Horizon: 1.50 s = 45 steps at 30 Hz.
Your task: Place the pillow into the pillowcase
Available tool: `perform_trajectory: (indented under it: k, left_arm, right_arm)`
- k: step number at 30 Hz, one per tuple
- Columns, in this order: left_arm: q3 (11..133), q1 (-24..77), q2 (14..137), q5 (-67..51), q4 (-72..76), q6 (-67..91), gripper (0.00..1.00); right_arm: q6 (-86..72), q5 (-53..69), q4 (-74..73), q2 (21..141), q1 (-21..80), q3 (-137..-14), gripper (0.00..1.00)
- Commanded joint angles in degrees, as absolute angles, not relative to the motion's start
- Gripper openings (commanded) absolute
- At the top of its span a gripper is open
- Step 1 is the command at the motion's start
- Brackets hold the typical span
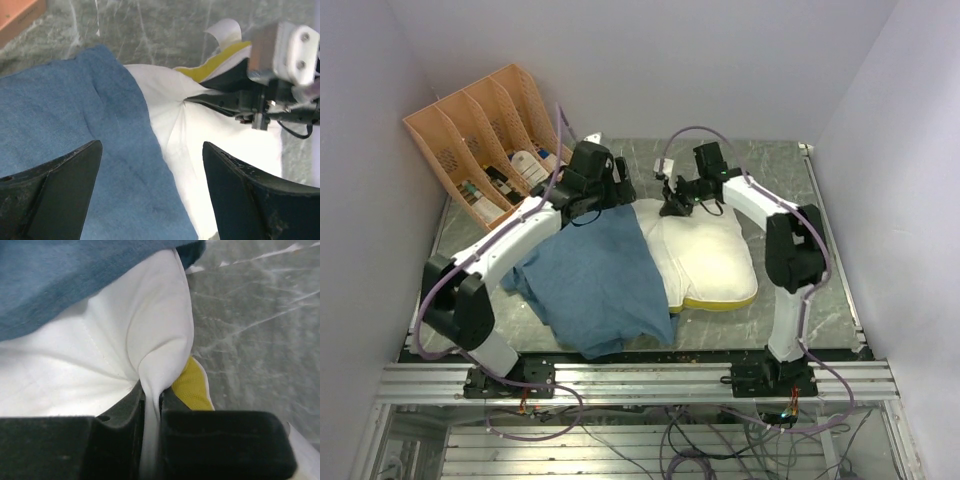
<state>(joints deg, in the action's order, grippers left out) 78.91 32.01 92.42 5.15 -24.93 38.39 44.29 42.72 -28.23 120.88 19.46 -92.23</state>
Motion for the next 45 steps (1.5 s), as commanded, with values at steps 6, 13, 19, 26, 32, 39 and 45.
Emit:
perform_trajectory:
  k: [6, 13, 19, 26, 32, 39, 45]
  left_arm:
    - [85.03, 31.43, 80.26, 0.63, -22.48, 38.87, 0.89]
    - [77.36, 31.93, 70.81, -3.68, -12.98, 41.87, 0.81]
    - [65.91, 46.21, 68.4, 13.87, -10.65, 43.0, 0.83]
    - [64.29, 54.19, 73.55, 31.48, -11.78, 44.01, 0.84]
    - [73.61, 54.09, 83.61, 36.99, -14.93, 38.63, 0.83]
    - [83.48, 51.13, 95.98, 31.67, -23.01, 34.01, 0.64]
    - [83.86, 48.54, 100.3, 25.19, -23.92, 33.04, 0.57]
  right_arm:
    - [33.84, 30.96, 0.98, 90.8, 18.63, -79.44, 0.0]
    - [38.29, 28.52, 10.07, 74.65, 19.28, -58.67, 0.0]
    - [41.37, 35.58, 8.56, 67.83, 23.07, -38.71, 0.0]
    - [41.32, 40.47, 0.46, 65.43, 23.47, -38.51, 0.0]
    - [38.52, 41.67, 0.72, 64.97, 23.48, -39.78, 0.0]
    - [36.8, 41.51, 1.41, 64.86, 23.49, -40.42, 0.0]
    - [36.08, 42.05, 1.32, 65.08, 23.42, -40.95, 0.0]
